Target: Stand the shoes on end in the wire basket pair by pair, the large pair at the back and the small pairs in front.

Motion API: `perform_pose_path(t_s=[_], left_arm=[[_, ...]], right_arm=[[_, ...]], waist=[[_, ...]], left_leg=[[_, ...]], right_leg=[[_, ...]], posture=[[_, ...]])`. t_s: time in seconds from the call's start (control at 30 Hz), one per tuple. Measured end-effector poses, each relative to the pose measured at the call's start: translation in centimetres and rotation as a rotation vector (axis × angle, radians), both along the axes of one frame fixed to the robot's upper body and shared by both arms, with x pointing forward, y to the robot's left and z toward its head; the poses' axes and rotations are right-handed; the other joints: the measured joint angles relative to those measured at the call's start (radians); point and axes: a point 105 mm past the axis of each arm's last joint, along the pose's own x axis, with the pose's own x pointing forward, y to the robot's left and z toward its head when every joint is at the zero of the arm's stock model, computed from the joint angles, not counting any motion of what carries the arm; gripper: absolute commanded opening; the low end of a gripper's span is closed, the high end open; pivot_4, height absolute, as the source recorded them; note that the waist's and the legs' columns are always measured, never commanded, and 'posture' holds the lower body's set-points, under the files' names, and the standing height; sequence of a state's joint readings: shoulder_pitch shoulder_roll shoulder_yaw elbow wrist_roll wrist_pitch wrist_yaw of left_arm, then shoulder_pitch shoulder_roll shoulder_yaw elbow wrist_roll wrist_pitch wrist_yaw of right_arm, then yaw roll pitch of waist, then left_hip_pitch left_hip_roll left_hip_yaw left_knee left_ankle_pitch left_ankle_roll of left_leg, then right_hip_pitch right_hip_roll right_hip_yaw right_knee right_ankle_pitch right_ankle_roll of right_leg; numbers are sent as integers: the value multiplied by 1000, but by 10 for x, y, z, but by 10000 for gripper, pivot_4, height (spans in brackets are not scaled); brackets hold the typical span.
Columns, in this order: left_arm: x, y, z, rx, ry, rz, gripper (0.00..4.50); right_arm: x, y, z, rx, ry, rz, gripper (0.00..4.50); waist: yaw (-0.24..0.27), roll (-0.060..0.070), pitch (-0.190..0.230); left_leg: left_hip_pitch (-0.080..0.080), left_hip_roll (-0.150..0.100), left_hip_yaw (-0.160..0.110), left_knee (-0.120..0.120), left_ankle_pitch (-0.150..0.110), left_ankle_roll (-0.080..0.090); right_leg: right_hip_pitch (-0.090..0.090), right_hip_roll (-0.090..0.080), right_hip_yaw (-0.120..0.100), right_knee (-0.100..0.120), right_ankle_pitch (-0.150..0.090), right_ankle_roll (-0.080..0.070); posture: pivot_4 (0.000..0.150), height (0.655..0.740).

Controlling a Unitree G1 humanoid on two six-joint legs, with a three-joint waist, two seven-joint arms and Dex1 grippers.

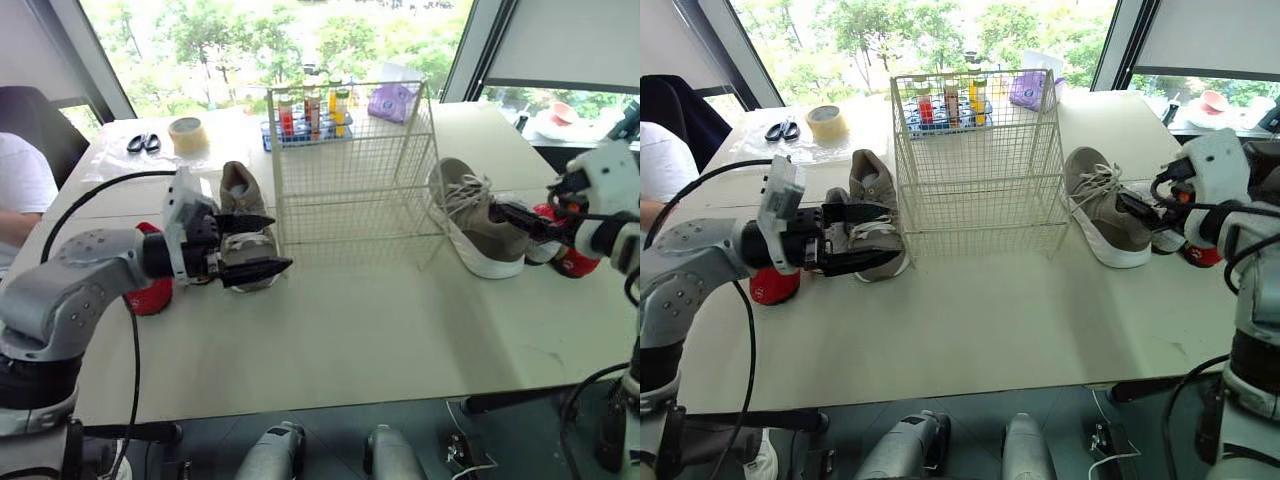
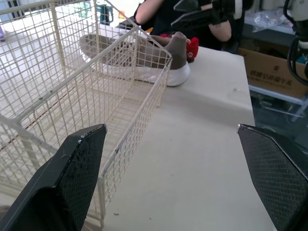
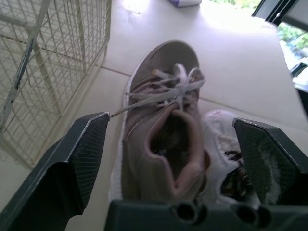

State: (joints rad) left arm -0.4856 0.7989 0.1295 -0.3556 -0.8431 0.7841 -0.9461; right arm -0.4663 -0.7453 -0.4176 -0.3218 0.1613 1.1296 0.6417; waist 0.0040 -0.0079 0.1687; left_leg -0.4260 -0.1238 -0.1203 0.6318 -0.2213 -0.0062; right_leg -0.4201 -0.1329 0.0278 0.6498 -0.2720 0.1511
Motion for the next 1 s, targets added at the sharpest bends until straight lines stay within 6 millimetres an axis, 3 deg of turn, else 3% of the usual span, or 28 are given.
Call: perform_pose_path(t_s=[0.4,0.7,0.8,1.0], left_arm=[[1,-1,-4,4,7,1,45000],[0,-2,-3,11,-12,23,45000],[-1,-3,-2,13,-19,22,45000],[-1,-4,-2,15,-23,22,45000]], right_arm=[[10,-17,-45,82,56,-76,44411],[25,-18,-50,104,31,-66,44411],[31,-16,-49,113,23,-56,36397],[34,-12,-47,113,14,-38,10656]], waist=[[-1,0,0],[-7,0,0],[-13,0,0],[-19,0,0]], left_leg=[[0,0,0,1,0,0],[0,0,0,1,0,0],[0,0,0,1,0,0],[1,0,0,0,0,0]], right_leg=[[1,0,0,0,0,0],[1,1,0,0,0,0],[1,0,0,0,0,0],[1,1,0,0,0,0]], posture=[[1500,7400],[1500,7400],[1500,7400],[1500,7400]])
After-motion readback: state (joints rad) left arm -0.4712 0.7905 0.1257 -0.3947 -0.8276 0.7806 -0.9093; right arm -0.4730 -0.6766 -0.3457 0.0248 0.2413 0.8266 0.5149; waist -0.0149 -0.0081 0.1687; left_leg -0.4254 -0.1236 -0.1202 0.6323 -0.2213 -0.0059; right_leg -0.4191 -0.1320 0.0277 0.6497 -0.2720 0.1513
